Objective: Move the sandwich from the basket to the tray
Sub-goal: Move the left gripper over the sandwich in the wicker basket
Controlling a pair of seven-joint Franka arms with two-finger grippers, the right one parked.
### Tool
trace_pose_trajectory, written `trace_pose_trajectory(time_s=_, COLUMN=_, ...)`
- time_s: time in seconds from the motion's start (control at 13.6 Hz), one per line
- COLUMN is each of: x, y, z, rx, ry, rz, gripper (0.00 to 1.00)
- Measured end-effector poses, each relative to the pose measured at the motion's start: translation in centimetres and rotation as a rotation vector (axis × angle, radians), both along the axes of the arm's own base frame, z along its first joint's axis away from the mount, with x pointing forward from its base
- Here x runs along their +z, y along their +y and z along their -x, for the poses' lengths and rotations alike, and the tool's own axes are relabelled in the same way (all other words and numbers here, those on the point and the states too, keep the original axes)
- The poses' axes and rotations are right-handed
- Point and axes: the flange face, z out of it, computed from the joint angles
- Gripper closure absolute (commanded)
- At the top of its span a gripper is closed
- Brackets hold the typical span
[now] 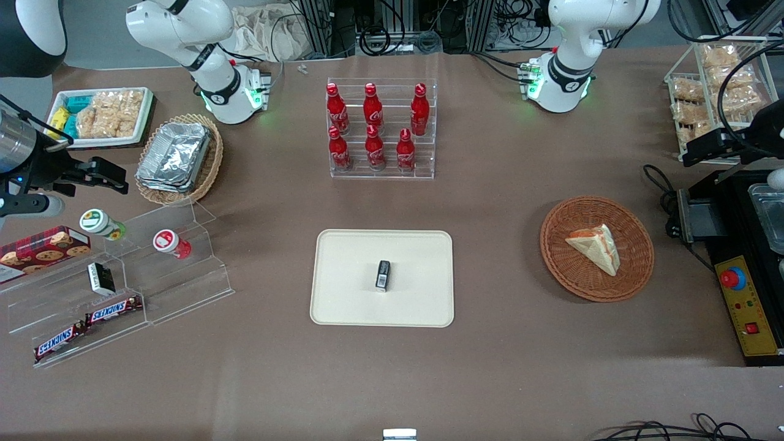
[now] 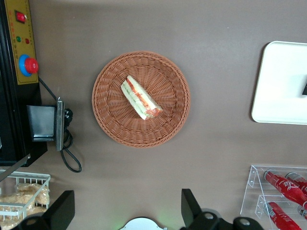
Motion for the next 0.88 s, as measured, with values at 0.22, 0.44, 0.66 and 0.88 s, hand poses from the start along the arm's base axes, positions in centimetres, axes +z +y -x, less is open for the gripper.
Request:
trace_pose_trajectory(time_s=0.22, x=0.6, y=-0.8, z=0.0, rx=-0.013, ry=-0.012, rz=-0.006, gripper=0.00)
trace_pose_trajectory(time_s=0.44, x=0.3, y=-0.3, z=0.1, rx=0.049, ry=0.003, rz=-0.031, gripper=0.00)
trace_pose_trajectory(time_s=0.66, x=-2.7, y=-0.1, z=-0.3, rx=0.271, ry=0.070, rz=-0.059, gripper=0.00)
trace_pose_trajectory(time_s=0.88, x=-9.9, y=0.2, z=-1.5, rx=0.524, ry=0.106, rz=-0.097, gripper=0.00)
